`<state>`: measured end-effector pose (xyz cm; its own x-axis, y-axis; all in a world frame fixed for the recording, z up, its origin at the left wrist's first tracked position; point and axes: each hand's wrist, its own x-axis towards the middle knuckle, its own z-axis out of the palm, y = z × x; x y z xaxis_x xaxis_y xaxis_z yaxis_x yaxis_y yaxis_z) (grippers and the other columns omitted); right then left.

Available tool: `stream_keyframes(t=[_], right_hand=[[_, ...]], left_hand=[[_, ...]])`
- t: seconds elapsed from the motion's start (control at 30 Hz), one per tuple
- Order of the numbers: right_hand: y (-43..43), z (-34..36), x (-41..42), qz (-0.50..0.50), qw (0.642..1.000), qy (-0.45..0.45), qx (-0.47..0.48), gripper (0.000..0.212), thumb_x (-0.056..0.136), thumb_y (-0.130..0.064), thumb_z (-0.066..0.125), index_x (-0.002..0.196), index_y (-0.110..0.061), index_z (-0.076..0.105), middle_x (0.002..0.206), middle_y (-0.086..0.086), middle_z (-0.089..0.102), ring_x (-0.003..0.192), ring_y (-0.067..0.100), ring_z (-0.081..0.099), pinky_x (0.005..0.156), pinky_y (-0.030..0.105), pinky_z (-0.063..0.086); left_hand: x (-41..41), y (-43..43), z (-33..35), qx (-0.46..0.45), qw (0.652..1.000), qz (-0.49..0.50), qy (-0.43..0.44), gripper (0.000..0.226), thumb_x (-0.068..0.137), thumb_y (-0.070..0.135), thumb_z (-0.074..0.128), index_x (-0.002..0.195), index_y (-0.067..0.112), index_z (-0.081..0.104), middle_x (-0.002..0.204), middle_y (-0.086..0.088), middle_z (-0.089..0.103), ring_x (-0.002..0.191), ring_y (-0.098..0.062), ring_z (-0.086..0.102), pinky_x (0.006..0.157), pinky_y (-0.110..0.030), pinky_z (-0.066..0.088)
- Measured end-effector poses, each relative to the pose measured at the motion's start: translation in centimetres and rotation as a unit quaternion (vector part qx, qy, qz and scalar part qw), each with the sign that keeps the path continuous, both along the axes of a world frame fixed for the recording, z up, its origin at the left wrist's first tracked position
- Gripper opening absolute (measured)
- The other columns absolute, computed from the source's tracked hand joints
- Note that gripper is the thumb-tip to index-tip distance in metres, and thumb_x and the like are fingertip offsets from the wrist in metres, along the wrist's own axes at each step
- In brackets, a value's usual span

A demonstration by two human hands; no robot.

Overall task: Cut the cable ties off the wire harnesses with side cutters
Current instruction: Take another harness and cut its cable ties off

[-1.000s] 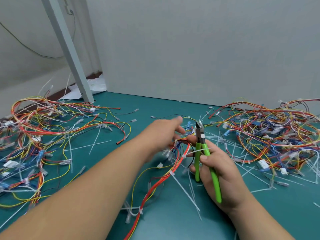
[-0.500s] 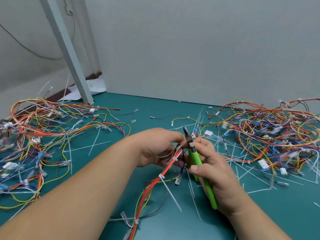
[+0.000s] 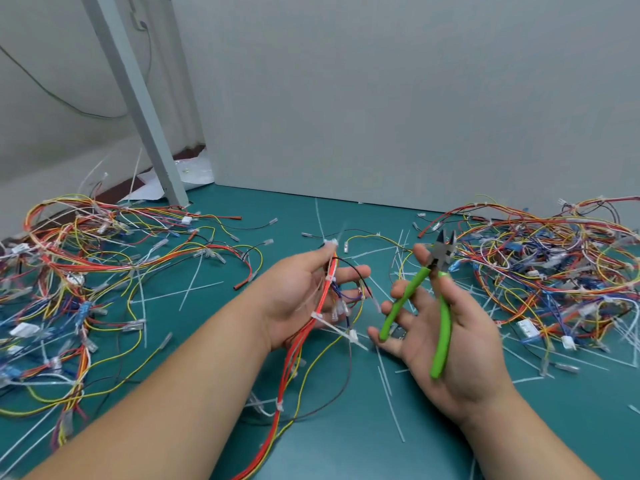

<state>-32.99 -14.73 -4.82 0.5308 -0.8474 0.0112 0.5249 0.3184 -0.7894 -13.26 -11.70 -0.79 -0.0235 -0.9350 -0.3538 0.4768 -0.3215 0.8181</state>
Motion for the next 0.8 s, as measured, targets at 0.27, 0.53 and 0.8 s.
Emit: stream_keyframes(t=[0.27, 0.53, 0.8], right_hand=[[0.4, -0.4, 0.2, -0.046, 0.992, 0.098, -0.056, 0.044, 0.077, -0.034, 0.056, 0.120, -0.026, 0.063, 0.101, -0.003, 0.062, 0.091, 0.018, 0.054, 0.071, 0.037, 0.045], [1.0, -0.6, 0.4, -0.156, 0.910, 0.303, -0.235, 0.045, 0.069, -0.044, 0.075, 0.113, -0.036, 0.069, 0.097, -0.012, 0.071, 0.080, 0.003, 0.063, 0.073, 0.013, 0.047], [1.1, -1.0, 0.7, -0.169, 0.878, 0.362, -0.263, 0.052, 0.074, -0.031, 0.089, 0.122, -0.033, 0.070, 0.111, -0.008, 0.072, 0.088, -0.003, 0.065, 0.073, 0.003, 0.044]], left_hand=[[0.0, -0.5, -0.9, -0.101, 0.905, 0.273, -0.312, 0.010, 0.097, 0.017, 0.065, 0.088, 0.014, 0.061, 0.070, 0.003, 0.076, 0.061, -0.007, 0.070, 0.061, -0.017, 0.051], [-2.4, -0.1, -5.3, -0.140, 0.825, 0.278, -0.472, 0.013, 0.093, 0.026, 0.071, 0.086, 0.030, 0.060, 0.073, 0.012, 0.074, 0.073, 0.000, 0.071, 0.073, -0.025, 0.053], [-2.7, -0.4, -6.3, -0.147, 0.822, 0.297, -0.463, 0.015, 0.093, 0.032, 0.068, 0.088, 0.041, 0.058, 0.076, 0.020, 0.073, 0.075, 0.002, 0.070, 0.075, -0.028, 0.055]])
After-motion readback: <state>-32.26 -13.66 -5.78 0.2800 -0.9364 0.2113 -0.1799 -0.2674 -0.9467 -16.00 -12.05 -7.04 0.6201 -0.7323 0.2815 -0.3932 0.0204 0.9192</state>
